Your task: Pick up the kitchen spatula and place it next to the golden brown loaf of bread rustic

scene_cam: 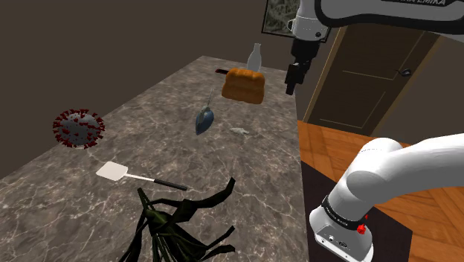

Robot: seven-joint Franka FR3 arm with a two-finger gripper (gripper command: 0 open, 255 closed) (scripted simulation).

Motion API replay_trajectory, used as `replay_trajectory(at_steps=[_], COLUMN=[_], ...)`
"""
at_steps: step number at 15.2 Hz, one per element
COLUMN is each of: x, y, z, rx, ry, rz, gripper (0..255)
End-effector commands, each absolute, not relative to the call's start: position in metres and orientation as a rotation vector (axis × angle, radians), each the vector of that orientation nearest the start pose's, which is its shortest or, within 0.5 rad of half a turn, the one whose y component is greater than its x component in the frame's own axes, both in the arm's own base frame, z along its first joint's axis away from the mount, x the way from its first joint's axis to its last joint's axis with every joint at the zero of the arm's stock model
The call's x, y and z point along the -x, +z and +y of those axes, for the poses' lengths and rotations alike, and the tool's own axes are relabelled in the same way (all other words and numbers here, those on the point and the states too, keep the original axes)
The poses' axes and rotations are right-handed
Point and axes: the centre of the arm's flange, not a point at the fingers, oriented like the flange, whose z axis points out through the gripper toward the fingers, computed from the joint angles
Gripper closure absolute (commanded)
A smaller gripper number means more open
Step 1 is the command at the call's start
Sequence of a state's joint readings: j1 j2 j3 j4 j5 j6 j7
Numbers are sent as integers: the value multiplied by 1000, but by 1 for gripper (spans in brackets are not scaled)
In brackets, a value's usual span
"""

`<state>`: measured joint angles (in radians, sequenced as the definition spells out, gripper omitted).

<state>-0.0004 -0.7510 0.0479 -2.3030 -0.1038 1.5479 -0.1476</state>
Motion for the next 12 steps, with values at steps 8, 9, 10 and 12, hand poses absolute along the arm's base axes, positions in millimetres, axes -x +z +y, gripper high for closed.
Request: replay_trajectory(at_steps=[8, 9, 10, 12], x=[-361, -367, -373, -385], y=[565, 559, 554, 543], z=[76, 86, 96, 117], rx=[3234, 3229, 3225, 3215], ry=[34, 36, 38, 41], rz=[-402, -417, -432, -462], gripper=[0, 0, 0, 0])
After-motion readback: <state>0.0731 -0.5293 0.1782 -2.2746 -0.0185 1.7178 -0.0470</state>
